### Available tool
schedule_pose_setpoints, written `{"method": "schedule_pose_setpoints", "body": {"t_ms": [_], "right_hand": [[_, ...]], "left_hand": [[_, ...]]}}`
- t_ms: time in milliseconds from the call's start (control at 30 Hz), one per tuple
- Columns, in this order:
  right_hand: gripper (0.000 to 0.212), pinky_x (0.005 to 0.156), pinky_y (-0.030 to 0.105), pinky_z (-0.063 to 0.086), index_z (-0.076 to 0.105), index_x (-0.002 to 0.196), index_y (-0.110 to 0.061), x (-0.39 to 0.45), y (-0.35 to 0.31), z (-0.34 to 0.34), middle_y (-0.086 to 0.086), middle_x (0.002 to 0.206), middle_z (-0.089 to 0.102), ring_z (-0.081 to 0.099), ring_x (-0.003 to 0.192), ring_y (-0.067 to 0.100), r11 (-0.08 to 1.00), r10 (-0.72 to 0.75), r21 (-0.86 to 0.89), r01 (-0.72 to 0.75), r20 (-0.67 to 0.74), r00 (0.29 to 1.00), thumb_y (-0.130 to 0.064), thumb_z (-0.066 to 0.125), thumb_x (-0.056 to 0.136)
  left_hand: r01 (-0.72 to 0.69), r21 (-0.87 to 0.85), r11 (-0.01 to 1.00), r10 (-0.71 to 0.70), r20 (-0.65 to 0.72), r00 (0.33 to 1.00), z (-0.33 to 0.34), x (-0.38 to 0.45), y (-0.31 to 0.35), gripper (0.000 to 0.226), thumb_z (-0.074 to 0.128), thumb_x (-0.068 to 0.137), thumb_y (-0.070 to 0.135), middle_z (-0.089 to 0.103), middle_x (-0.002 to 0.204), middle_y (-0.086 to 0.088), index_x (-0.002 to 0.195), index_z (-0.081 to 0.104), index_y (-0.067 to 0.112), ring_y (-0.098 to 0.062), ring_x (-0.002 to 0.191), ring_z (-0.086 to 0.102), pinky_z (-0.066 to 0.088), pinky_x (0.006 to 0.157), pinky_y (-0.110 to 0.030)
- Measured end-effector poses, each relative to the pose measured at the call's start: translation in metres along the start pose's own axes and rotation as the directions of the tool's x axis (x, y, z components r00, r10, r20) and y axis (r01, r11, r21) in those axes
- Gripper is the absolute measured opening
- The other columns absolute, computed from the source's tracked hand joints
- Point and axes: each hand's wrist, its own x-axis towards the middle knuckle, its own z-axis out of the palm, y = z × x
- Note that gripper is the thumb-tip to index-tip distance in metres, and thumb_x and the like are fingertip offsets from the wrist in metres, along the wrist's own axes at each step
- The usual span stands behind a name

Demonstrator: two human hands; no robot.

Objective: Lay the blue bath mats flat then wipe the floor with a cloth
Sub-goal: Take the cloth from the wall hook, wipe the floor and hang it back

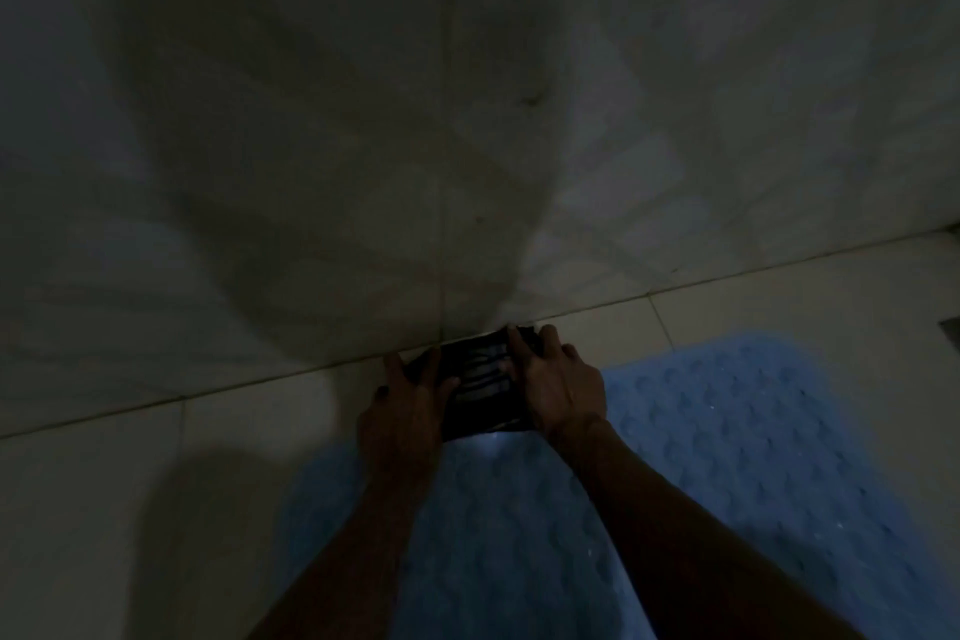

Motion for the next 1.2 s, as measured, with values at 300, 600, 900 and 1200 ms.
{"method": "schedule_pose_setpoints", "body": {"t_ms": [300,600,900,1200], "right_hand": [[0.052,0.062,0.031,0.037,0.027,0.15,-0.035,0.01,0.06,0.003,0.009,0.132,0.043,0.055,0.104,0.033,0.993,-0.06,0.096,0.066,-0.067,0.996,-0.05,0.036,0.1],[0.058,0.08,0.041,0.051,0.022,0.153,-0.034,0.026,0.116,0.002,0.009,0.145,0.037,0.052,0.115,0.035,0.983,-0.108,0.142,0.115,-0.057,0.993,-0.055,0.034,0.1],[0.055,0.071,0.04,0.052,0.034,0.149,-0.026,0.031,0.154,0.006,0.012,0.139,0.045,0.056,0.107,0.035,0.973,-0.134,0.166,0.158,-0.147,0.98,-0.052,0.036,0.101],[0.048,0.044,0.027,0.048,0.074,0.113,-0.024,0.033,0.163,0.001,0.005,0.097,0.07,0.063,0.059,0.024,0.973,-0.174,0.101,0.207,-0.263,0.949,-0.05,0.079,0.072]], "left_hand": [[0.041,0.008,0.999,-0.041,-0.036,0.999,0.004,0.003,0.057,0.051,0.029,0.099,0.063,0.035,0.144,-0.009,0.147,0.032,0.047,-0.034,0.104,0.064,0.052,0.077,-0.041],[0.07,0.085,0.994,-0.064,-0.074,0.995,0.012,0.006,0.114,0.05,0.03,0.098,0.062,0.038,0.13,-0.006,0.146,0.033,0.046,-0.032,0.095,0.065,0.049,0.068,-0.041],[0.142,0.155,0.978,-0.127,-0.102,0.987,0.017,0.002,0.164,0.05,0.029,0.1,0.06,0.04,0.123,-0.009,0.145,0.036,0.041,-0.034,0.087,0.066,0.042,0.062,-0.038],[0.229,0.262,0.938,-0.216,-0.079,0.973,0.01,0.0,0.187,0.053,0.048,0.098,0.045,0.035,0.125,-0.009,0.148,0.029,0.042,-0.035,0.092,0.065,0.048,0.068,-0.041]]}}
